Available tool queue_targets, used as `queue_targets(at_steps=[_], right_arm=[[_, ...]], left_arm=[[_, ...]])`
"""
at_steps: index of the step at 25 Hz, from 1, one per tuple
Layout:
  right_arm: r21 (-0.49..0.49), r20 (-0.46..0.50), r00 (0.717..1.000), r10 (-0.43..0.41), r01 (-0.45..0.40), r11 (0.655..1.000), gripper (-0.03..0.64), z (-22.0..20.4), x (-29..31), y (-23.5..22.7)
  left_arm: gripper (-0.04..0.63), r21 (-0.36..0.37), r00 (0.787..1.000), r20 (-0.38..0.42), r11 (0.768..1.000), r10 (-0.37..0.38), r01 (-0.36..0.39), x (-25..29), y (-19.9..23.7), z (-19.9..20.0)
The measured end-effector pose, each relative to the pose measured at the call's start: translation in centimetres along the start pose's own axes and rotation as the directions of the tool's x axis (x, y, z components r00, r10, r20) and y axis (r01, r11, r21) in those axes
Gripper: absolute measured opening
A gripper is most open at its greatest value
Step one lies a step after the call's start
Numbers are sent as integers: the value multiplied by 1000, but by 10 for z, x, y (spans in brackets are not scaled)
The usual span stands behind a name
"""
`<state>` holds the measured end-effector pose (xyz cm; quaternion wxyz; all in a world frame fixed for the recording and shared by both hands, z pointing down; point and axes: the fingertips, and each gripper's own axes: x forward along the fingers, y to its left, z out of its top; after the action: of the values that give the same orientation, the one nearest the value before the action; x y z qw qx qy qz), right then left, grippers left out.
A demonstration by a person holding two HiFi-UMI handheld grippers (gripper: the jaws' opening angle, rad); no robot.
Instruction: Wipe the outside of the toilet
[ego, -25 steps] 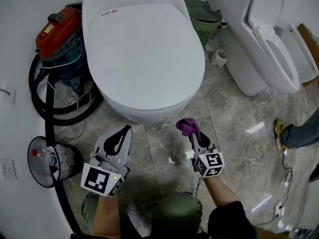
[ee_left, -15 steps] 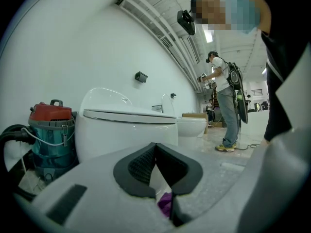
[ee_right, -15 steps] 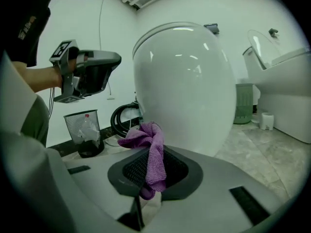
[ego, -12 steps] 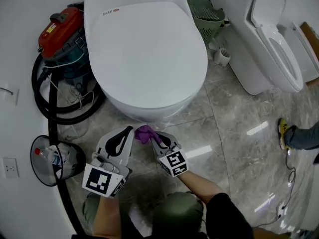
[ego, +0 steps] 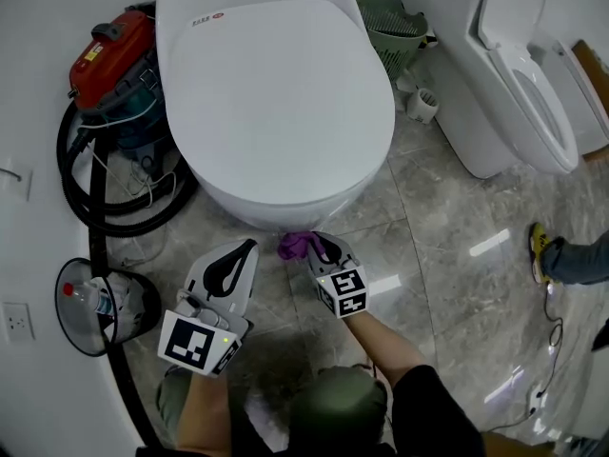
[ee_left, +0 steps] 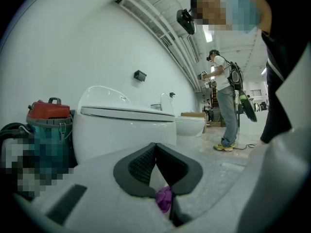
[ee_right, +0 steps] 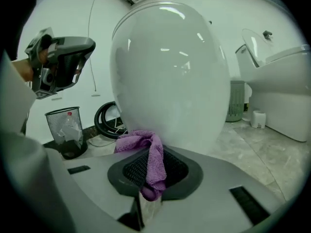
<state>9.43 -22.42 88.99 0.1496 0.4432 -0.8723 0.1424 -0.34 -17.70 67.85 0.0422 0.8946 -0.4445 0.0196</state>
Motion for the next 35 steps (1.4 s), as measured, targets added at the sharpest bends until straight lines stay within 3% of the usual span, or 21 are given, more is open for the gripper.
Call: queue_targets(at_steps=[6,11,15,29,35], right_arm=[[23,8,989,-147,147,989,43,2,-27,-73],[75,13,949,-316,314,946,43,8,-35,-147],[127,-7,919,-395,392,911,43,16,-30,-186],[218,26,912,-409,395,893,43,24,-40,-177],[338,130,888,-441,379,862,43,45,-84,-157]], left_arm=[[6,3,1000,-12,1000,-9,9,4,-4,-4],[8,20,1000,-28,1000,-13,14,4,-7,-7],[8,27,1000,-11,999,-20,20,6,-10,-4],[8,10,999,-2,999,-43,43,9,-9,-4],[8,16,995,-81,998,-57,58,7,-13,-20]])
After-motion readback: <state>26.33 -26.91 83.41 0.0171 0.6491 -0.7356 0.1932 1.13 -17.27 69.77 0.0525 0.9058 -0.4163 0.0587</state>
